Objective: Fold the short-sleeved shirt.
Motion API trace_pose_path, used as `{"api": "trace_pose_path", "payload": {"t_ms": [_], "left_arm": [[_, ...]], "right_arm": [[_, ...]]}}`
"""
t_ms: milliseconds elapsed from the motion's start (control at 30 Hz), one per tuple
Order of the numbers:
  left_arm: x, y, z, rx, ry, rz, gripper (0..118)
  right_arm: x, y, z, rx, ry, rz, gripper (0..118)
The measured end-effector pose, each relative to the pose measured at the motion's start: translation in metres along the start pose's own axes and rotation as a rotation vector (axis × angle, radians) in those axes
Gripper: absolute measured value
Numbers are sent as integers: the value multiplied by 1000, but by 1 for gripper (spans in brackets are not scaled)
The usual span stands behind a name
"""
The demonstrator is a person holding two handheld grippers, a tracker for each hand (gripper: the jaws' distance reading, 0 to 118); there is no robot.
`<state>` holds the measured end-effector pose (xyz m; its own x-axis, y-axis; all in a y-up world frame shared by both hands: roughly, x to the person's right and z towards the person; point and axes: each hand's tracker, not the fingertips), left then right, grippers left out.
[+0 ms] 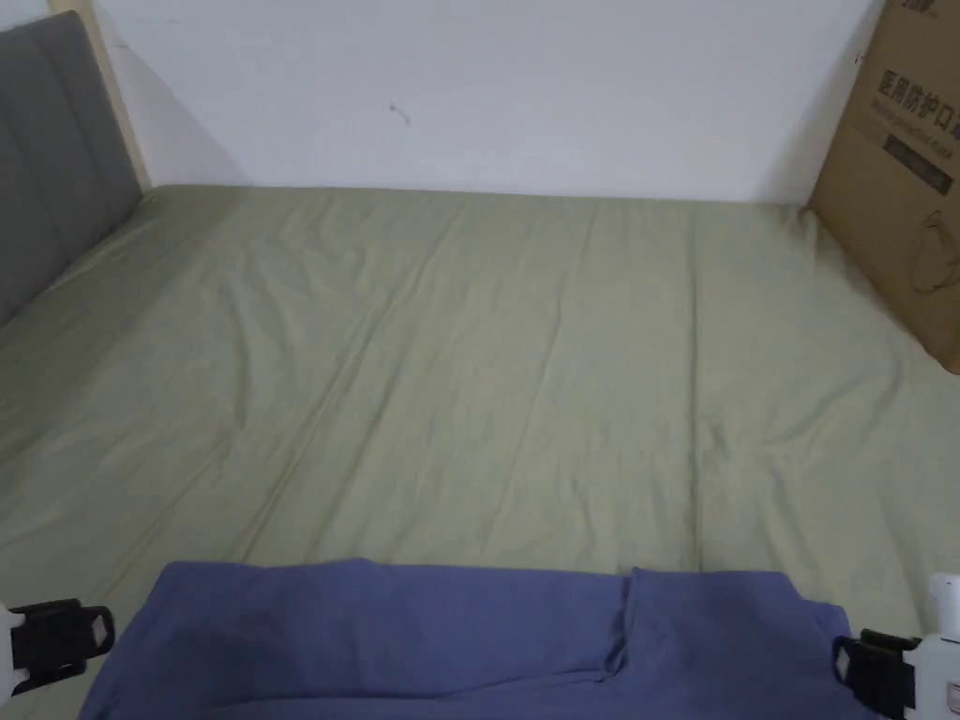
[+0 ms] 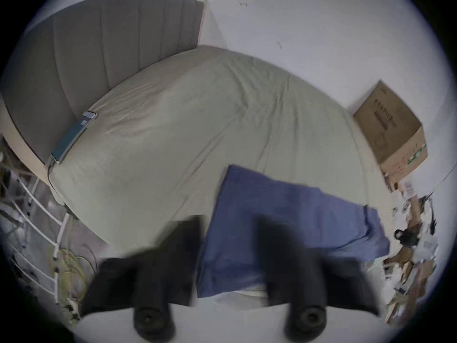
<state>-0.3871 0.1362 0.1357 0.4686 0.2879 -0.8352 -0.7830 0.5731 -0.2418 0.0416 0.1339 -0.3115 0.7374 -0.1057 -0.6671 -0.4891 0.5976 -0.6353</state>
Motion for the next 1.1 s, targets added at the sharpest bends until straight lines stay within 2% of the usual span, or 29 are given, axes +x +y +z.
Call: {"api": "trace_pose_path", "payload": {"t_ms": [33, 100, 200, 300, 333, 367, 467, 500, 533, 633, 833, 933, 967, 1000, 1033, 1067, 1100], "left_arm": [[-1, 0, -2, -1, -3, 4, 0], [-4, -3, -5, -9, 13, 13, 0], [-7, -11, -8, -26, 8, 21, 0], [-21, -17, -8, 3, -27, 94, 1], [-26, -18, -7, 14, -53, 134, 7], [-34, -19, -6, 16, -89, 193, 21], [-53, -23, -1, 24, -184, 310, 87], [-56, -25, 0, 30, -188, 318, 103], [-59, -27, 0, 33, -186, 319, 113], [-68, -35, -9, 16, -224, 371, 114], [-75, -53, -68, -109, -351, 515, 114], [-86, -51, -90, -104, -388, 576, 115], [-90, -46, -88, -91, -445, 613, 115], [-92, -44, -88, -71, -503, 635, 113], [-96, -42, -90, -67, -530, 645, 90], [-100, -41, -96, -70, -547, 666, 53], [-100, -40, -106, -122, -488, 677, 12]], "right_arm": [[-8, 2, -4, 12, -15, 13, 1], [-27, 8, -15, 3, -7, 24, 1], [-53, 13, -26, -18, 101, 8, 1], [-81, 14, -32, -18, 120, 60, 1], [-88, 15, -34, -22, 129, 80, 1], [-96, 16, -36, -25, 137, 97, 1], [-116, 18, -41, -47, 171, 145, 1], [-123, 18, -42, -52, 179, 165, 1], [-128, 19, -43, -58, 184, 180, 1], [-146, 19, -50, -73, 198, 213, 1], [-177, 17, -57, -106, 233, 267, 1], [-183, 19, -64, -129, 238, 329, 1], [-184, 21, -66, -133, 231, 349, 1], [-186, 22, -67, -135, 226, 366, 1], [-186, 22, -68, -135, 223, 373, 1], [-185, 22, -71, -137, 219, 373, 1], [-183, 22, -74, -140, 218, 369, 1]]}}
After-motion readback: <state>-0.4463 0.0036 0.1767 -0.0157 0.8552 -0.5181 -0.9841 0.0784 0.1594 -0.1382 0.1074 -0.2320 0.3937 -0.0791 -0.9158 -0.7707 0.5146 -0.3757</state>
